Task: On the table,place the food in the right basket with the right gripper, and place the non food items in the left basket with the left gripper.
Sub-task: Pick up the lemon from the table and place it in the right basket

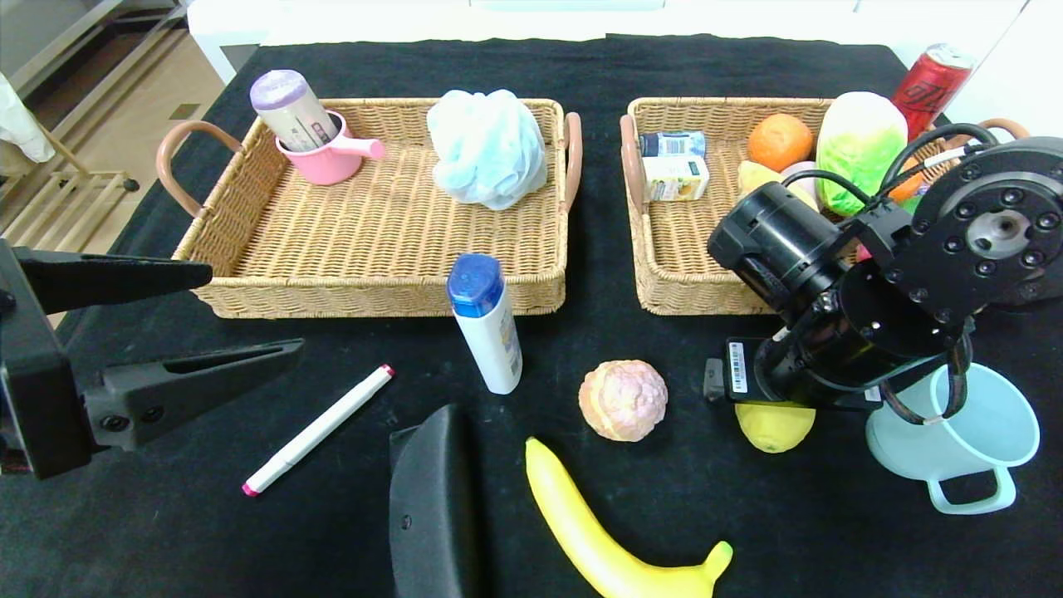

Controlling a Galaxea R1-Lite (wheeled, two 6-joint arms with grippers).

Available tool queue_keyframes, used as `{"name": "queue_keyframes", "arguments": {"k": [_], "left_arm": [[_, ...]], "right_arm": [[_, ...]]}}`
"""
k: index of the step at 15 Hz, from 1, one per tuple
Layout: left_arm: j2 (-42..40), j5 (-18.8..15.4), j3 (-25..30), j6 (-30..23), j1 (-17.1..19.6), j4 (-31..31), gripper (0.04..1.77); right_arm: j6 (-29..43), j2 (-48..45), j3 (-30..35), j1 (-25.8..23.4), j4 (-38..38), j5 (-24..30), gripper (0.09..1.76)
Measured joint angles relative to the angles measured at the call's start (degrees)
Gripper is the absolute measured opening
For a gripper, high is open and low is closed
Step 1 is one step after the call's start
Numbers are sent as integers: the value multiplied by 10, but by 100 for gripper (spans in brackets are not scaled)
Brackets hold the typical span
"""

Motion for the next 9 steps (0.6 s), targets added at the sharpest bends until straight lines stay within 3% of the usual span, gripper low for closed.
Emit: {"name": "queue_keyframes", "arguments": {"k": [4,7,9], "left_arm": [[0,0,0,0,0,0,172],[0,-1,1,0,0,0,172],[0,-1,1,0,0,0,172]], "right_arm": [[0,3,-1,1,0,0,171],[0,3,0,1,0,1,123],[-1,3,0,1,1,1,106]]}}
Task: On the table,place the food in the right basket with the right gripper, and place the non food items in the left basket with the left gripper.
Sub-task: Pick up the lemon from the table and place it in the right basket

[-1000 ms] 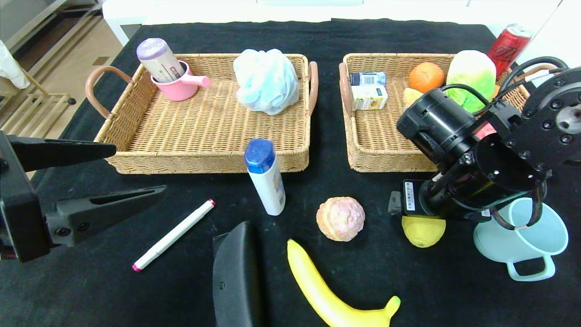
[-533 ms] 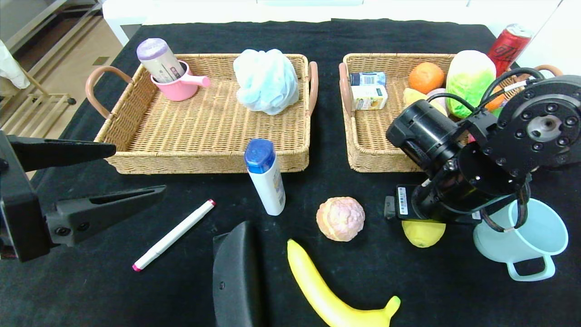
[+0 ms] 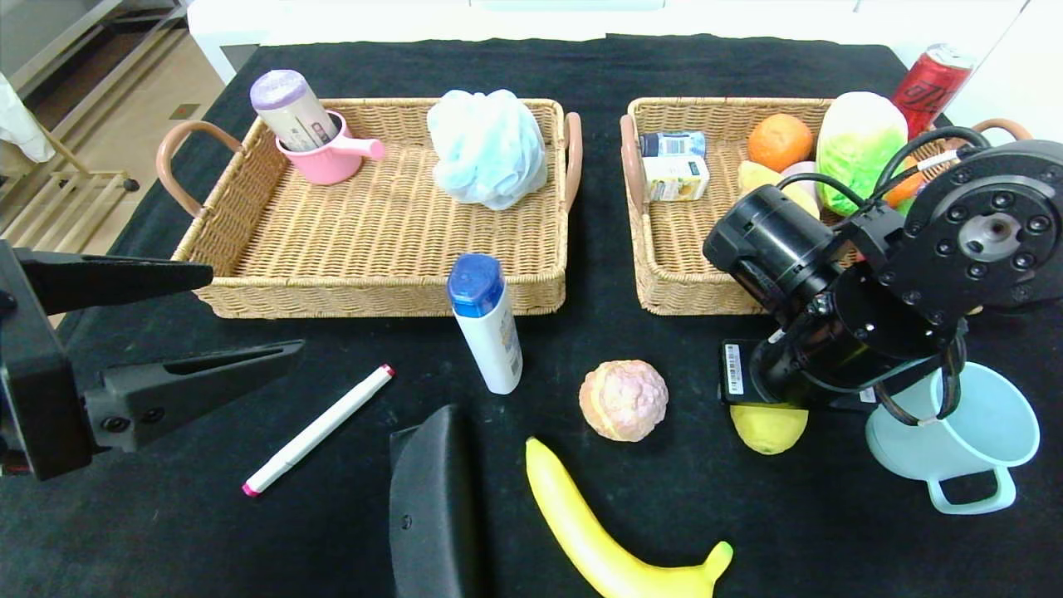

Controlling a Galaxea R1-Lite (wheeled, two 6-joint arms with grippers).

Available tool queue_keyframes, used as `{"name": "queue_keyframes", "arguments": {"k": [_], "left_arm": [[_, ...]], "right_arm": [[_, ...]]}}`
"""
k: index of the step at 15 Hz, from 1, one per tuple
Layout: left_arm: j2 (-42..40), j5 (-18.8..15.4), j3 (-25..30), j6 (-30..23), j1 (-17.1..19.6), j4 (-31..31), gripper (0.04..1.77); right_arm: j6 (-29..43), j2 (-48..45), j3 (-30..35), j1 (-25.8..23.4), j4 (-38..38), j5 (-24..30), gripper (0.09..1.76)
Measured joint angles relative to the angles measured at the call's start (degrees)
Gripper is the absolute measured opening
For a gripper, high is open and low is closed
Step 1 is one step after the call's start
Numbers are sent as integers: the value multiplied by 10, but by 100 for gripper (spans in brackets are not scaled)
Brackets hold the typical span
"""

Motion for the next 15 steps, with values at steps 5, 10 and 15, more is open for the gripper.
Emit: {"name": "queue_keyframes", "arguments": {"k": [5,10,15], "left_arm": [[0,0,0,0,0,0,172],[0,0,0,-1,0,0,172],[0,0,0,-1,0,0,172]], "right_arm": [[0,-1,0,0,1,0,104],[-3,-10,-1,3,2,2,103],[-8,-42,-5,9,3,27,103]]}}
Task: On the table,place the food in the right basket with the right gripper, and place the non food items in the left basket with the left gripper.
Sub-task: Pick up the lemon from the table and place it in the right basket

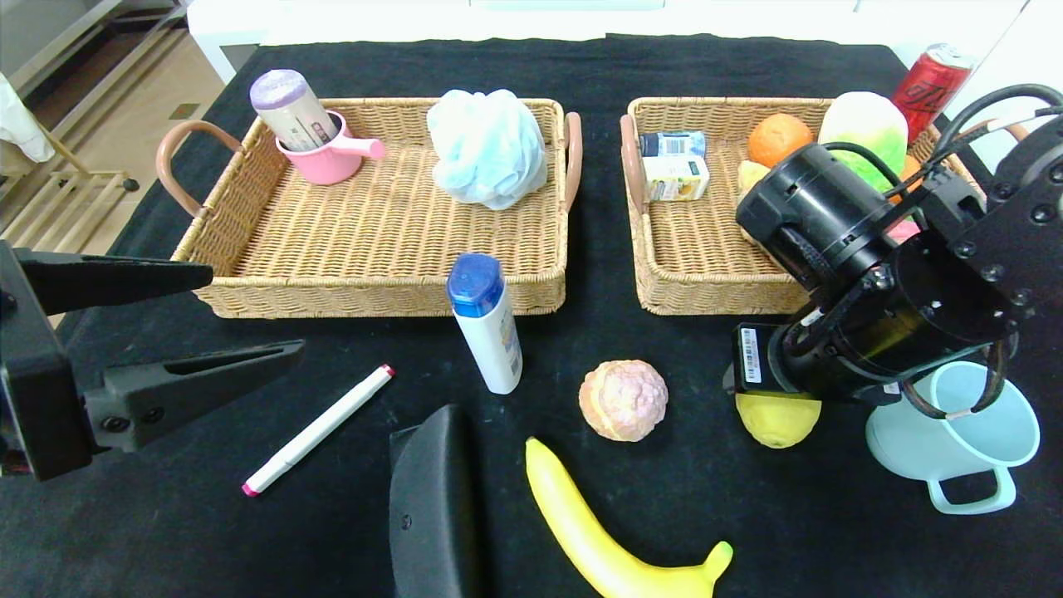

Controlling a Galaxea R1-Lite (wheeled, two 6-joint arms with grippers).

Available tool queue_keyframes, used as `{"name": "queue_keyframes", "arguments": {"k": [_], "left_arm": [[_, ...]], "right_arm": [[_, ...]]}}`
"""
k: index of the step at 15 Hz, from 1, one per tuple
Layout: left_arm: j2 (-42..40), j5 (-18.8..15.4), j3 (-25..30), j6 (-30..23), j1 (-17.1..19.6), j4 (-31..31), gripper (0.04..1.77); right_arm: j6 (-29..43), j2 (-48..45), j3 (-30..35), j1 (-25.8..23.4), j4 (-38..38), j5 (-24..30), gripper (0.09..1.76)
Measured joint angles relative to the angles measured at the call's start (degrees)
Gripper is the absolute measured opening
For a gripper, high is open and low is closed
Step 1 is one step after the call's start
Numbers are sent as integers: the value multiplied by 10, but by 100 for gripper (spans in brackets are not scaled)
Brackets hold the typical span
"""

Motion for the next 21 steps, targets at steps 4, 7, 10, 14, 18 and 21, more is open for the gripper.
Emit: {"name": "queue_keyframes", "arguments": {"k": [4,7,10,14,18,21], "left_arm": [[0,0,0,0,0,0,172],[0,0,0,0,0,0,172],[0,-1,1,0,0,0,172],[0,-3,2,0,0,0,172],[2,-4,2,0,-1,0,172],[3,-4,2,0,0,0,172]], "right_arm": [[-28,-35,-31,0,0,2,103],[-54,-57,-57,-1,-2,0,103],[-83,-69,-86,-7,-5,-2,103],[-130,-72,-111,-26,-68,0,103],[-187,-71,-117,-42,-131,-1,103],[-211,-59,-117,-54,-216,0,103]]}}
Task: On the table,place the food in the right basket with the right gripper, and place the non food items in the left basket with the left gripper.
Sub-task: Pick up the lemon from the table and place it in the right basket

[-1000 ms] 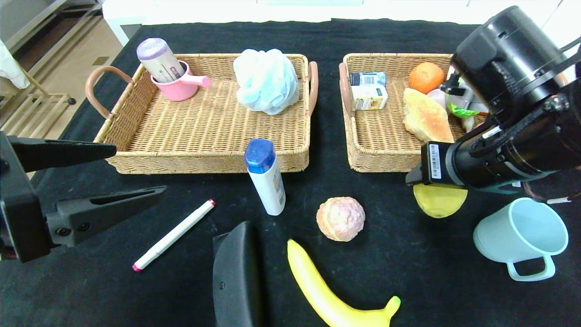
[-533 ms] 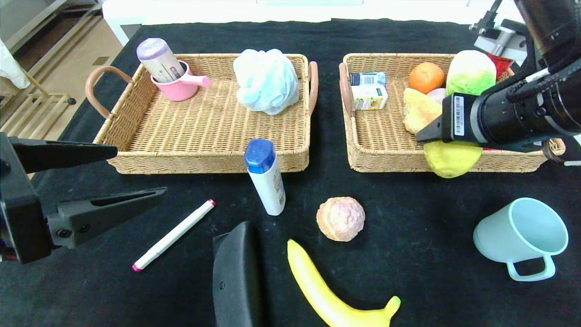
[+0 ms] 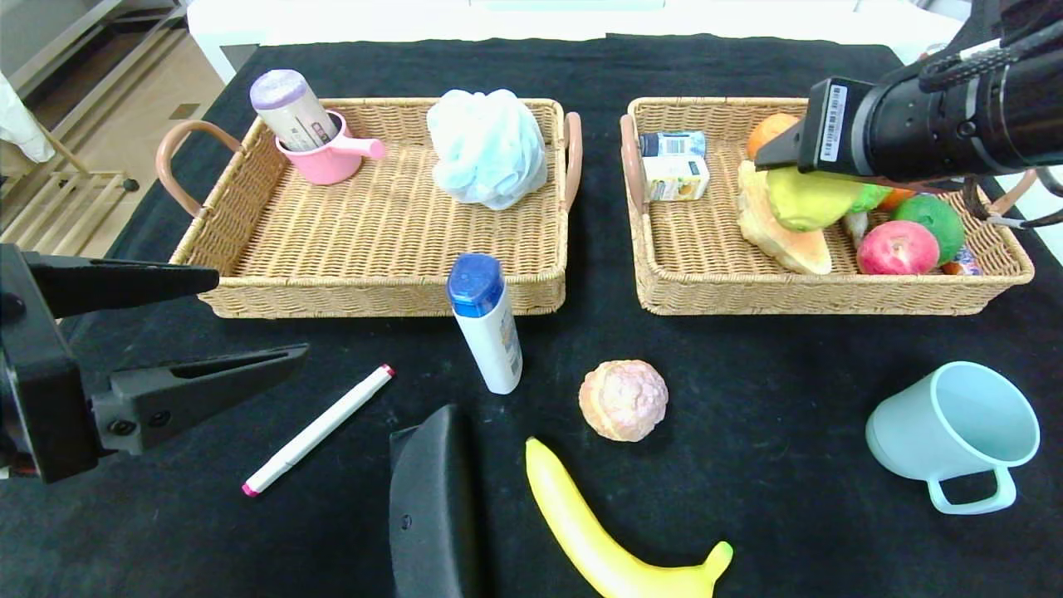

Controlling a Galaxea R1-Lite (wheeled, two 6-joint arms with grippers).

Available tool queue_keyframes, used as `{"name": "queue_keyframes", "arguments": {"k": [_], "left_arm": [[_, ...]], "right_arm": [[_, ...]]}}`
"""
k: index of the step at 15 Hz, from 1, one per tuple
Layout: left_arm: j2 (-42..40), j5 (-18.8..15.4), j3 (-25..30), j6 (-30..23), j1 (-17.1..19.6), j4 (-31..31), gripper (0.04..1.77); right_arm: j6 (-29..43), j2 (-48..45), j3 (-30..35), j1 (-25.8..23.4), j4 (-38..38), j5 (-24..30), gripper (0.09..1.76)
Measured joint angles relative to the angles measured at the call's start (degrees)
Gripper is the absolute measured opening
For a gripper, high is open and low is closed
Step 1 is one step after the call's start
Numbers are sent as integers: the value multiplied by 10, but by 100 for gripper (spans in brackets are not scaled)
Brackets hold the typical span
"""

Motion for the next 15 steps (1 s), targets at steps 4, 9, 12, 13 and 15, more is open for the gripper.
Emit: {"name": "queue_keyframes", "arguments": {"k": [4,9,12,13,15], "left_arm": [[0,0,0,0,0,0,172],[0,0,0,0,0,0,172],[0,-1,0,0,0,0,172],[0,0,0,0,0,0,172],[0,0,0,0,0,0,172]], "right_arm": [[-39,40,-3,-25,-103,0,103],[-87,105,-23,-63,-224,22,103],[-95,137,-26,-76,-273,28,103],[-96,143,-26,-77,-281,33,103],[-97,151,-27,-81,-295,46,103]]}}
